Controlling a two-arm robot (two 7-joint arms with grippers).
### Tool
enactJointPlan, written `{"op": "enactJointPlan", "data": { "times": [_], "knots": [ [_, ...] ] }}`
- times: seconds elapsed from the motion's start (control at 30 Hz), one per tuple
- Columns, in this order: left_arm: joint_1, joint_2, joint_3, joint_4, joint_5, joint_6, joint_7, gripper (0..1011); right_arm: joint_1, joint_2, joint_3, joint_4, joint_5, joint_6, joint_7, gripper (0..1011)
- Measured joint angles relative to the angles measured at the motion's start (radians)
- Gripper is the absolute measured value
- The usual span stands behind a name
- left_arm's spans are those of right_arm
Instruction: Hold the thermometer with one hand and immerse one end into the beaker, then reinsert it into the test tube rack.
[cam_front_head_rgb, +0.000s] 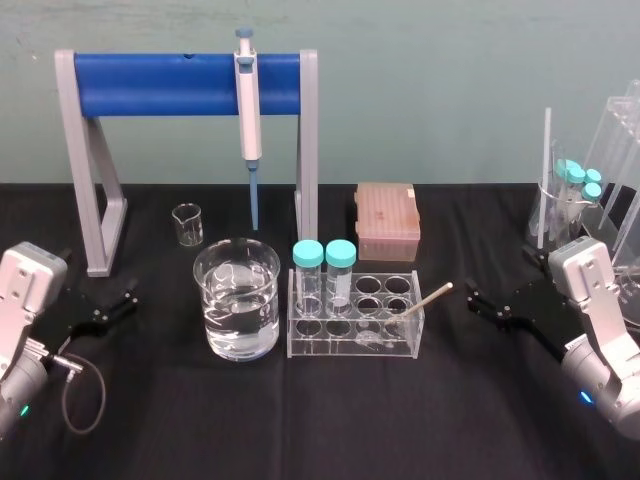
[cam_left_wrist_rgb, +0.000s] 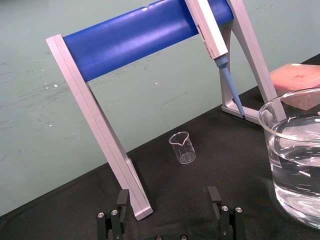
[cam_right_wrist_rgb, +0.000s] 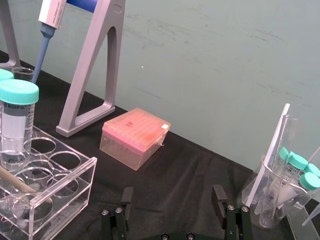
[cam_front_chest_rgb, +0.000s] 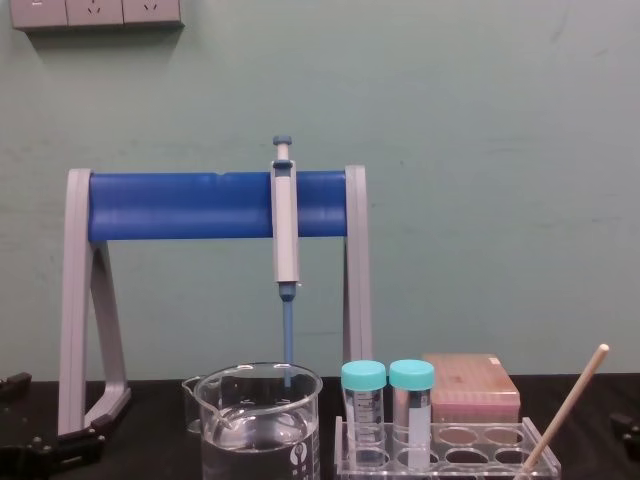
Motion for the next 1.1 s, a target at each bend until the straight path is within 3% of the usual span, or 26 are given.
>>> {"op": "enactJointPlan", "data": {
  "times": [0.97,1.1],
  "knots": [
    [0.000,0.000,0.000,0.000,0.000,0.000,0.000,1004,-0.001,-0.001,0.001,0.000,0.000,0.000,0.001,1003],
    [0.000,0.000,0.000,0.000,0.000,0.000,0.000,1004,-0.014,-0.005,0.032,-0.018,0.051,-0.014,0.044,1003]
  ]
}}
